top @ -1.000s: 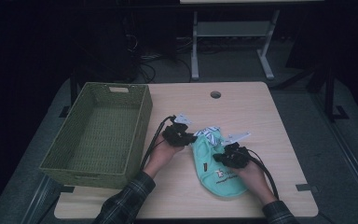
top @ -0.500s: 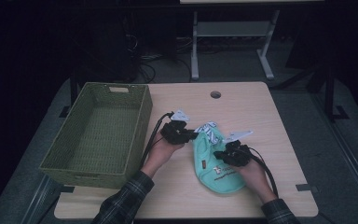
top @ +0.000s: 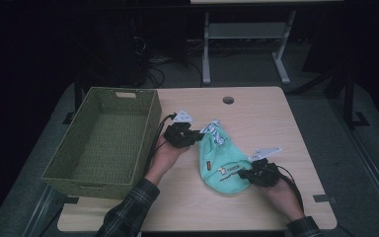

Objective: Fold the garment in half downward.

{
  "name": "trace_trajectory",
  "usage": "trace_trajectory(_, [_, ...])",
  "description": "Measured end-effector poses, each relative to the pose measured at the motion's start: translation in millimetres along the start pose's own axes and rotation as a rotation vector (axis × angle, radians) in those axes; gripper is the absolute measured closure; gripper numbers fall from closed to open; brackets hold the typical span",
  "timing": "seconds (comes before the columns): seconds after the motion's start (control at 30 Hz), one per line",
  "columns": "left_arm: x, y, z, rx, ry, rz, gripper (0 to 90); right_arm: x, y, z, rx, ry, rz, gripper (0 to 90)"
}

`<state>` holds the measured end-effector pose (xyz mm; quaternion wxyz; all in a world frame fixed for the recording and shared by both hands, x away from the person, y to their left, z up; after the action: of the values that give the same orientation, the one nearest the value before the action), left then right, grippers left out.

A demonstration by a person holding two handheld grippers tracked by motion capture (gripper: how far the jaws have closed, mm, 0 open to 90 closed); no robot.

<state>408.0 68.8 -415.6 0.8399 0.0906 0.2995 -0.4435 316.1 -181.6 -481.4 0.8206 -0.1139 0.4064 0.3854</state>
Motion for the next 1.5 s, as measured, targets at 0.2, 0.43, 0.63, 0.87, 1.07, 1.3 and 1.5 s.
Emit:
trace_trajectory(0.2, [-2.7,-4.0,1.7,-0.009,-0.006,-0.033,82.2,5.9,1.4,-0.6,-0.004,0.021,-0.012,89.9])
trace_trajectory(0.43, [-7.7,-11.3,5.1,-0.021,-0.036,-0.097,82.2,6.5,1.7,-0.2,0.002,0.021,-0.015,89.9])
trace_trajectory(0.63, [-9.5,-25.2,7.9,-0.004,-0.047,-0.169,82.2,6.6,2.0,-0.1,0.004,0.021,-0.018,89.9])
trace_trajectory(0.87, [-11.3,-41.1,8.6,0.036,-0.047,-0.228,82.2,6.4,0.0,-0.3,0.006,0.017,-0.022,89.9])
trace_trajectory(1.07, [-8.7,-54.5,4.1,0.072,-0.027,-0.271,82.1,5.9,-1.9,-0.5,0.012,0.016,-0.030,89.9])
trace_trajectory(1.3, [-6.8,-66.3,-3.1,0.103,0.000,-0.307,82.1,4.7,-5.2,-1.0,0.022,0.018,-0.034,89.9])
trace_trajectory(1.5, [-1.7,-74.4,-13.3,0.120,0.028,-0.343,82.1,2.7,-10.6,-2.4,0.032,0.016,-0.042,89.9])
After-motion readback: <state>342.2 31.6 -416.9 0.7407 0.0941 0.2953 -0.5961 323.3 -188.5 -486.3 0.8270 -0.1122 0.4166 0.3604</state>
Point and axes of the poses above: each handheld gripper's, and its own axes: x roughly forward along the jaws, z roughly out of its top, y roughly to its left, the point moved 3 cm from there along x, roughly forward along the jaws, and after that the axes turned 1 degree about -x, right-handed, at the moved point
